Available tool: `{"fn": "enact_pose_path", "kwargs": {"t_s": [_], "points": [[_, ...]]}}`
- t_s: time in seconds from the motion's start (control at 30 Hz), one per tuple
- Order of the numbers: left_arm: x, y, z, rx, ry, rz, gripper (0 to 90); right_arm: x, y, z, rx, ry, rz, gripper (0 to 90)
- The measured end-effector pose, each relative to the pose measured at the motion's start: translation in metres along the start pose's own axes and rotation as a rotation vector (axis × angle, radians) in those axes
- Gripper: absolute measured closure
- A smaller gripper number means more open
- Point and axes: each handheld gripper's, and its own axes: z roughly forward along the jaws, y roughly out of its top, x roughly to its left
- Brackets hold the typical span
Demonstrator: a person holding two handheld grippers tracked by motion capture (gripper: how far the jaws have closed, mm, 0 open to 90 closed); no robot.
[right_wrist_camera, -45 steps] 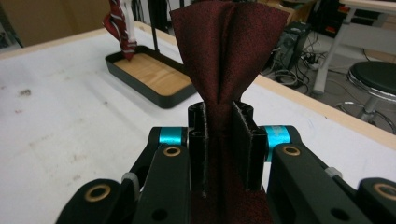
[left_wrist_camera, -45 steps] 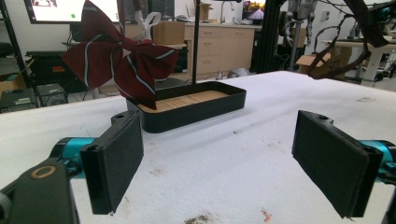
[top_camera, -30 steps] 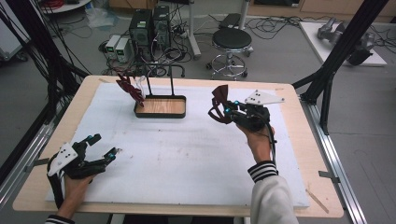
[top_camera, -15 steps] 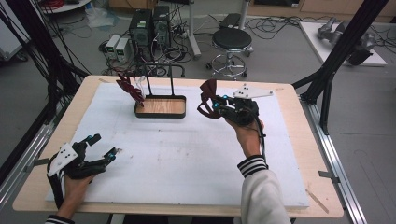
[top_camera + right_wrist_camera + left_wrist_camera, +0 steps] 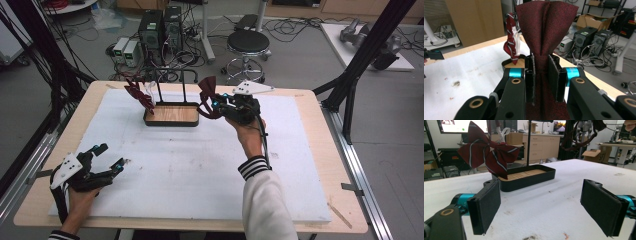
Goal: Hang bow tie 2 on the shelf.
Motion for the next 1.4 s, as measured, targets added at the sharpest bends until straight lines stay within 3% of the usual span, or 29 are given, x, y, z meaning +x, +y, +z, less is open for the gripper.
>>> {"fn": "enact_pose_path", "kwargs": {"t_s": [0.73, 1.27, 1.4], "points": [[0.0, 0.0, 0.0, -0.007, -0.003, -0.003, 16.8, -0.002, 0.021, 0.043, -0.019, 0.043, 0.013, 77.3], [0.0, -0.001, -0.002, -0.024, -0.003, 0.001, 16.9, -0.014, 0.029, 0.066, -0.031, 0.018, 0.024, 77.3], [0.0, -0.001, -0.002, -0.026, -0.002, 0.003, 16.9, -0.02, 0.027, 0.071, -0.033, 0.004, 0.049, 77.3]]}}
